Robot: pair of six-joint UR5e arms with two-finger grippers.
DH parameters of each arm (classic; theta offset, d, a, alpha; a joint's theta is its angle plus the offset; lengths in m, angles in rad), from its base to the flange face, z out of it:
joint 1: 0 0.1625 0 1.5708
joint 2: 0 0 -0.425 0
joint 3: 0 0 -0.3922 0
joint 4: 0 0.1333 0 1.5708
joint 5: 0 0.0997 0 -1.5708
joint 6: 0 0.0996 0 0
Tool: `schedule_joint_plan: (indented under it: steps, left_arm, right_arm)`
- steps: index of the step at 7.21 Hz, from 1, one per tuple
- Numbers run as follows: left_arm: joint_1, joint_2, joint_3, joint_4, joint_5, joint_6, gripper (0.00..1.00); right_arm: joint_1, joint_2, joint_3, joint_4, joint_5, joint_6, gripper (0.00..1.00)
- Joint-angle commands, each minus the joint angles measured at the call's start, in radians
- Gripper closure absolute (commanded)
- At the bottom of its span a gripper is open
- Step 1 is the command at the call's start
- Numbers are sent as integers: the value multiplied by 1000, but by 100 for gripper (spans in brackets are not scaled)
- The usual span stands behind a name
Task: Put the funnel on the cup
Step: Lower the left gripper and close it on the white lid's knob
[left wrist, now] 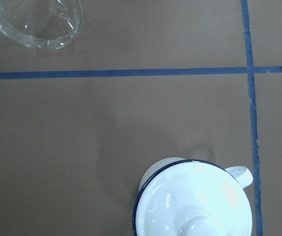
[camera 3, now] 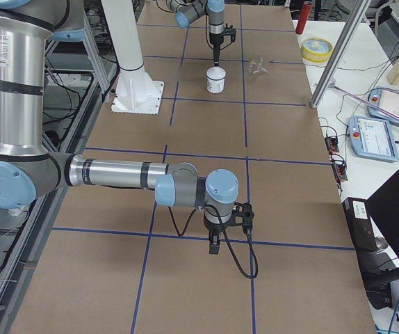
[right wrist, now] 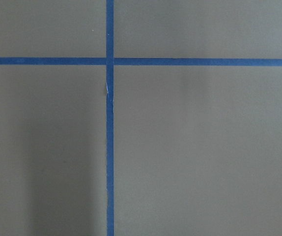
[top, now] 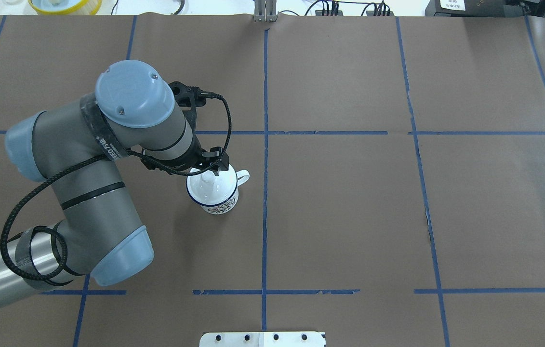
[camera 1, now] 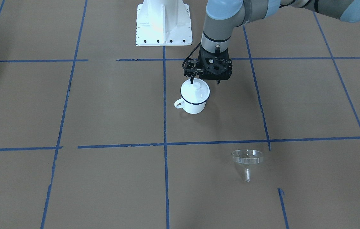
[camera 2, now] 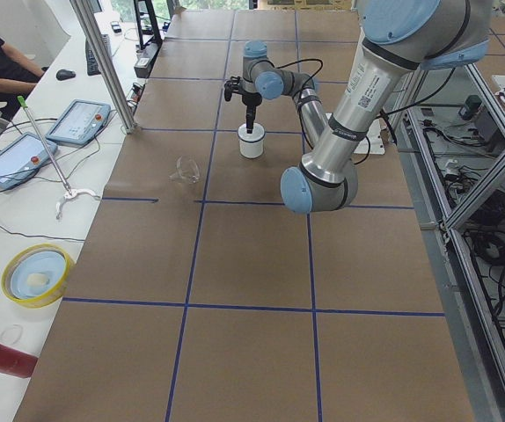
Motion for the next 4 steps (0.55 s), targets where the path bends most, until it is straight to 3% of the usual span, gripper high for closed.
schedule_joint_plan:
  steps: [1,4]
  left_arm:
    - [2,-6,9,0,-1,2,2]
    - [3,-12,27,-18,-6,2,13]
  right_arm:
    - [0,0,0,0,0,0,0]
    - [0,0,0,0,0,0,0]
